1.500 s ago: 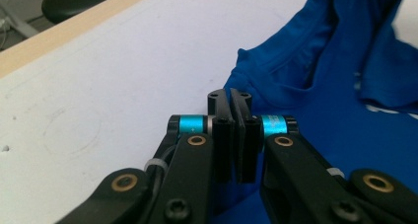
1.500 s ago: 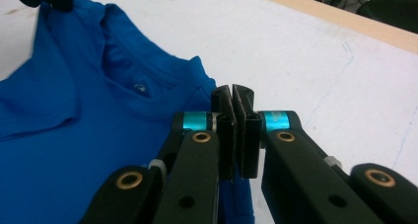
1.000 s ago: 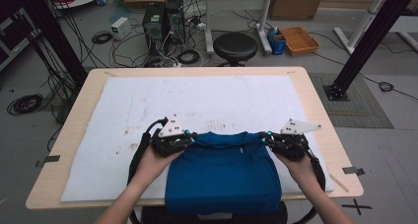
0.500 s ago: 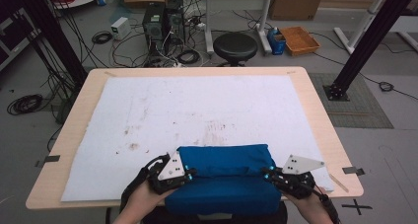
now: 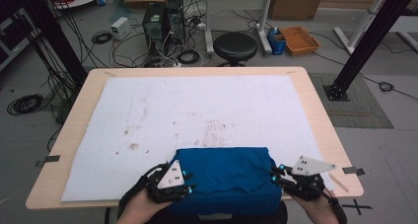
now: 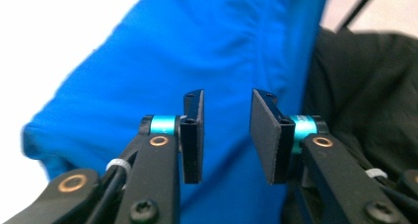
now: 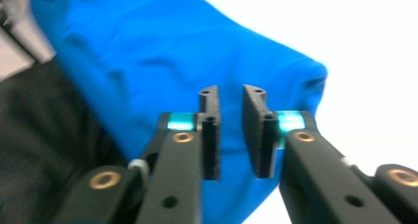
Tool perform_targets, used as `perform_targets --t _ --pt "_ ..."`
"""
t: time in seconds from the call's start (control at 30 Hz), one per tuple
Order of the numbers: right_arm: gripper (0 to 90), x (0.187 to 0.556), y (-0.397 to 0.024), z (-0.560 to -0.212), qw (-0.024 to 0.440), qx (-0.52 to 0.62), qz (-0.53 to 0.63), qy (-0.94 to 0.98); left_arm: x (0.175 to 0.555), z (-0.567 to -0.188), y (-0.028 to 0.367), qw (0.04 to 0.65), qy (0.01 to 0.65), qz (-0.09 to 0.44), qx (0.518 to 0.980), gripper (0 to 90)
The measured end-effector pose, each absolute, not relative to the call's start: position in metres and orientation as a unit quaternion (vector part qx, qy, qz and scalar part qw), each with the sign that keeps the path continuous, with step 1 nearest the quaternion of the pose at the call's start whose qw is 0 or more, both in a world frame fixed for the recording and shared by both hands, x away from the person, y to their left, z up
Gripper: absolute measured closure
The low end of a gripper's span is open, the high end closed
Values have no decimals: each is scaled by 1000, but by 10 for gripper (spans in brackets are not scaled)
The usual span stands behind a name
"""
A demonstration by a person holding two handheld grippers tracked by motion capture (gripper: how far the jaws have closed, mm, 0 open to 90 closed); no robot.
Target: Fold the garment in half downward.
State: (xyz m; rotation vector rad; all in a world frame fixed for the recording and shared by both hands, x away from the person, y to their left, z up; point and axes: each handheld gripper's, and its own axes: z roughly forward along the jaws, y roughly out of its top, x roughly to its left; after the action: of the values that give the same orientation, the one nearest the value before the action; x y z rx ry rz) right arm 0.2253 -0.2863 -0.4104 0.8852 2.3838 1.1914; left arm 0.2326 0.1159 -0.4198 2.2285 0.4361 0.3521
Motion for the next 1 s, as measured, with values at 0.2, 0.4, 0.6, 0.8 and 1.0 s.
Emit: perform_targets --t 0.2,0.4,0.6,0.8,1.0 --pt "609 277 -287 -404 176 383 437 794 283 -412 130 451 298 180 822 585" --pt "569 324 -281 -423 122 449 416 782 321 -428 136 414 382 146 813 578" --pt "591 332 -283 -444 82 459 379 799 321 -442 138 389 396 127 822 594" --pt "816 327 -283 -443 84 426 383 815 317 -445 137 397 376 124 828 800" --pt "842 329 -285 -439 93 406 390 821 323 -442 139 397 366 125 832 843"
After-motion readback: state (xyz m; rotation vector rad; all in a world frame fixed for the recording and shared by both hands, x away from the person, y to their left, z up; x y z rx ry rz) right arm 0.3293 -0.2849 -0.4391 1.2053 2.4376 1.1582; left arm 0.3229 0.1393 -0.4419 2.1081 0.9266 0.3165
